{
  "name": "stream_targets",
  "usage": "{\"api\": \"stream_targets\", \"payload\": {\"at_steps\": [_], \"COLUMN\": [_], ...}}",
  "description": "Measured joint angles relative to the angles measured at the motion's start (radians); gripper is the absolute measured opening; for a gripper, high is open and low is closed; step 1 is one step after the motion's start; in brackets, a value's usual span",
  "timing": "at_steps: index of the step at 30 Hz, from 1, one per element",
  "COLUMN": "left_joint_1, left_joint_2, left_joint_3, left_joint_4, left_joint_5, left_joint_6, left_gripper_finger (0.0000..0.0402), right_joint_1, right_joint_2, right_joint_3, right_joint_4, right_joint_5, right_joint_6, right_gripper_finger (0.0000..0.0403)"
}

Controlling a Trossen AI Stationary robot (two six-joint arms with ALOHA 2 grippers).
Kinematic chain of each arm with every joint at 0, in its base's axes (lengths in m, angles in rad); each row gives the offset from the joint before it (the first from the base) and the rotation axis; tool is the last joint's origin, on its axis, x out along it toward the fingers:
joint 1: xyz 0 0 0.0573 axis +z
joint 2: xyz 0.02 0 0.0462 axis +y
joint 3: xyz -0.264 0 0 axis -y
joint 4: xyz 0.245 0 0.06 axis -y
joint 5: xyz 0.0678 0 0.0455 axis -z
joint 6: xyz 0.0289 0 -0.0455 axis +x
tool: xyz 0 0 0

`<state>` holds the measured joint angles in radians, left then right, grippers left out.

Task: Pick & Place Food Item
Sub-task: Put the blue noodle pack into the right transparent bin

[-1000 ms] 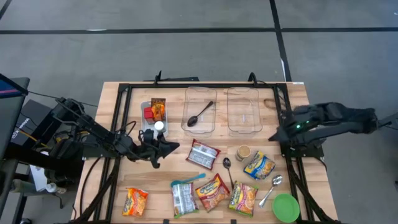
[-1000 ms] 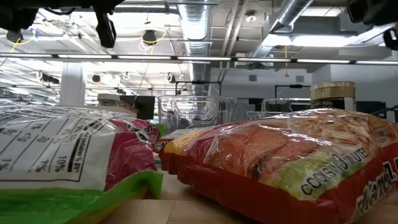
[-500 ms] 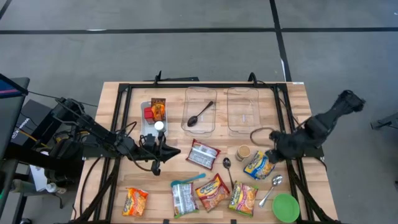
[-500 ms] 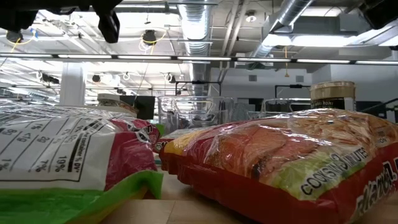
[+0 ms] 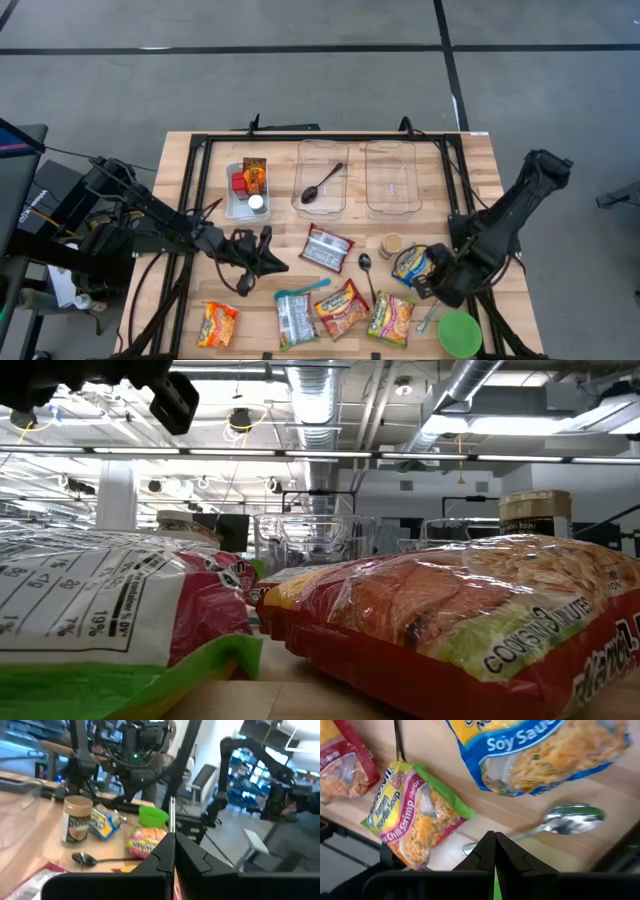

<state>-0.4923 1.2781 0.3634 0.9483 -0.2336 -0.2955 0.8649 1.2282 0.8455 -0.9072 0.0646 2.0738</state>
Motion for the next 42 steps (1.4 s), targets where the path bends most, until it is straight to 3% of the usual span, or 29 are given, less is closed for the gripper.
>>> {"api": "stream_targets", "payload": {"at_steps": [7,14,23,32,36,42], "left_joint_1": [0.000,0.000,0.000,0.000,-0.001,-0.003], "left_joint_2": [0.000,0.000,0.000,0.000,0.000,0.000], "left_joint_3": [0.000,0.000,0.000,0.000,0.000,0.000], "left_joint_4": [-0.018,-0.018,-0.018,-0.017,-0.017,-0.017], "left_joint_5": [0.005,0.005,0.004,0.004,0.004,0.004], "left_joint_6": [0.000,0.000,0.000,-0.045,-0.053,-0.053], "left_gripper_finger": [0.0000,0.0000,0.0000,0.0000,0.0000,0.0000], "right_joint_1": [0.001,0.001,-0.034,-0.094,-0.108,-0.116], "right_joint_2": [0.166,0.334,0.451,0.488,0.462,0.454], "right_joint_3": [0.160,0.354,0.378,0.378,0.378,0.378], "right_joint_4": [-0.046,-0.339,-0.335,-0.331,-0.321,-0.311], "right_joint_5": [0.026,0.041,0.041,0.013,0.011,-0.003], "right_joint_6": [-0.053,-0.240,-0.463,-0.511,-0.511,-0.511], "right_gripper_finger": [0.0000,0.0000,0.0000,0.0002,0.0029,0.0108]}}
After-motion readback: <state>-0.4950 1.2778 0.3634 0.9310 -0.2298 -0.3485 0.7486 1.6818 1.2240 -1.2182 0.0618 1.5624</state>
